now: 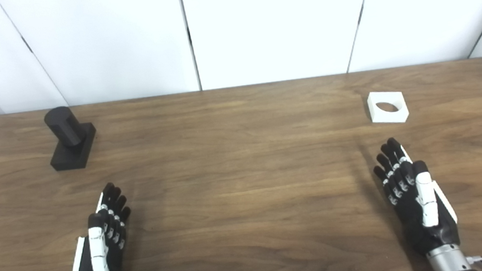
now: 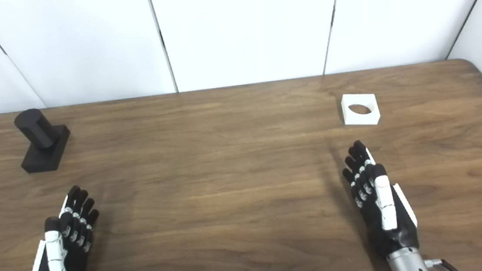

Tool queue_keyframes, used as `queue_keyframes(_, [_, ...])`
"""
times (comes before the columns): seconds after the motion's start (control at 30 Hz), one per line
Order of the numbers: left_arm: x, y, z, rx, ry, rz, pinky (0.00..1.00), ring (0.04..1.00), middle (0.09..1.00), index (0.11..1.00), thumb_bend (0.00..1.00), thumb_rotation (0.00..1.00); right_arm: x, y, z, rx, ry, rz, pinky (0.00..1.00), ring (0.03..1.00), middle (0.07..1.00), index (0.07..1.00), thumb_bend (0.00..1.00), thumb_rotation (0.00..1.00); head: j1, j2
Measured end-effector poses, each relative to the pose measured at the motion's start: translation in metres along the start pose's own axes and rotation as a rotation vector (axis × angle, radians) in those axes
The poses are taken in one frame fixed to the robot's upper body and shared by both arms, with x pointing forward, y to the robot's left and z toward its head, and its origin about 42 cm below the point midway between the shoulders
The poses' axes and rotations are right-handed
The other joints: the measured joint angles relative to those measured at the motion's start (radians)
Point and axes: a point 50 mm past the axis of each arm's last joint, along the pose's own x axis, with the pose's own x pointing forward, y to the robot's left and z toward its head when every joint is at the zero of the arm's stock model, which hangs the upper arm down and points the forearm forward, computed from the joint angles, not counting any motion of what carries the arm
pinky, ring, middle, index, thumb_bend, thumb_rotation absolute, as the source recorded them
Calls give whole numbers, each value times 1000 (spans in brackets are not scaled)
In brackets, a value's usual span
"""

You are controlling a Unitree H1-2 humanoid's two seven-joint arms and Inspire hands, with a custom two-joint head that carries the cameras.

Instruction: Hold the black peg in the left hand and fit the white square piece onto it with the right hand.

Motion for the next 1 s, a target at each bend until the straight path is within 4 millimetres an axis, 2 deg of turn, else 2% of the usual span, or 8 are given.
queue_keyframes(0.4, [0,0,1,3,-23,15,1000,1000,1000,1000,711,1000,0,0,0,5,-3,0,1000,1000,1000,1000,537,1000,-3,-3])
queue_keyframes(0.67, [0,0,-2,10,-17,20,1000,1000,1000,1000,730,1000,0,-1,0,7,-6,-1,1000,1000,1000,1000,517,1000,11,-9])
queue_keyframes(0.83, [0,-1,-3,19,-20,22,1000,1000,1000,1000,735,1000,1,-2,1,3,-10,-2,1000,1000,1000,1000,537,1000,70,-17])
queue_keyframes(0.9, [0,-2,-4,18,-33,18,1000,1000,1000,1000,727,1000,1,-3,1,2,-11,-4,1000,1000,1000,1000,548,1000,116,-32])
queue_keyframes(0.93, [0,-3,-4,16,-40,15,1000,1000,1000,1000,719,1000,1,-4,1,2,-11,-6,1000,1000,1000,1000,552,1000,159,-55])
queue_keyframes(1.0, [0,-7,-4,11,-45,8,1000,1000,1000,1000,700,1000,1,-7,1,1,-11,-9,1000,1000,1000,1000,549,1000,199,-77])
